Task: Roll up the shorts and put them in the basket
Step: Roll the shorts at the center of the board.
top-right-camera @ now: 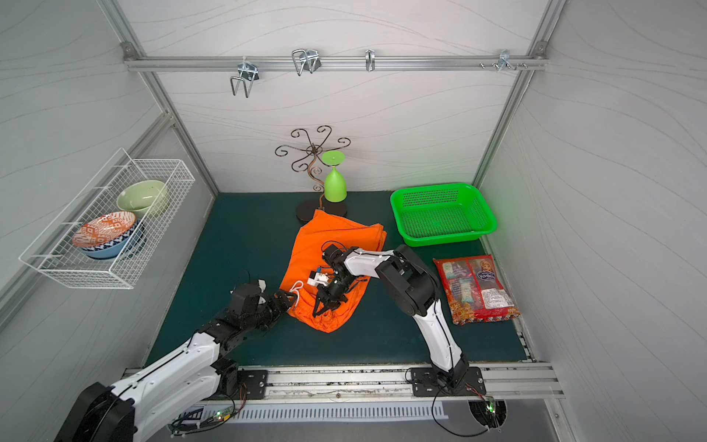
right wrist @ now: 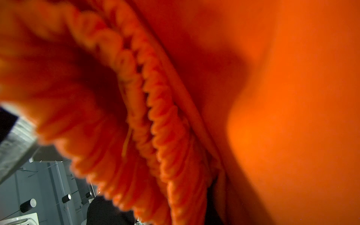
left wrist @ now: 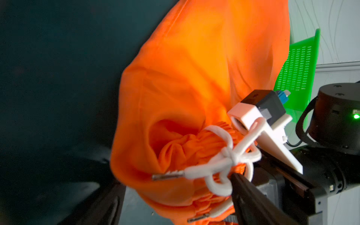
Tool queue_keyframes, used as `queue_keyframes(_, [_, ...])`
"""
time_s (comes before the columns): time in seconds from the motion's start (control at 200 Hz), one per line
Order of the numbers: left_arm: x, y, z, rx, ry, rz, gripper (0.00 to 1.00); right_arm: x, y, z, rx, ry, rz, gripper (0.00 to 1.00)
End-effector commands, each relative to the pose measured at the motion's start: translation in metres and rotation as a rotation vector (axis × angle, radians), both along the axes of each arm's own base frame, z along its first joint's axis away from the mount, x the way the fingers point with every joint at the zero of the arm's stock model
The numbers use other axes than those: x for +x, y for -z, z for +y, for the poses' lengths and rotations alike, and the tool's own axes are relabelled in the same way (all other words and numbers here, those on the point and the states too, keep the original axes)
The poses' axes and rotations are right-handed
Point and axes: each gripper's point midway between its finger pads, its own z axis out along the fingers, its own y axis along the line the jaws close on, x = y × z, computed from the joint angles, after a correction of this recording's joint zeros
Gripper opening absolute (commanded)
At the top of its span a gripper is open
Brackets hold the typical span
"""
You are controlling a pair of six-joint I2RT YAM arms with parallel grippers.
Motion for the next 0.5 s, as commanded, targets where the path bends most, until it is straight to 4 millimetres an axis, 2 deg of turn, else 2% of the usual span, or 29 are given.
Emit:
queue_keyframes(0.0, [0.013,0.002,-0.003,0.008,-0.004,-0.039,0.88,0.004,0.019,-0.003,-0.03,0.013,-0.024,0.01])
queue_keyframes(0.075, [0.012,0.014,-0.003,0.034,0.0,-0.004,0.86,0.003,0.019,-0.003,-0.024,0.012,-0.014,0.01])
queue_keyframes(0.17, [0.012,0.026,0.0,0.065,-0.007,0.019,0.78,0.004,0.019,-0.003,-0.02,0.016,0.004,0.02])
queue_keyframes(0.35, [0.014,0.034,0.006,0.121,-0.02,0.033,0.45,0.009,0.011,-0.008,0.017,0.053,0.042,0.08])
queue_keyframes(0.495, [0.019,0.033,0.005,0.141,-0.015,0.052,0.26,0.016,0.011,-0.017,-0.017,0.074,0.017,0.17])
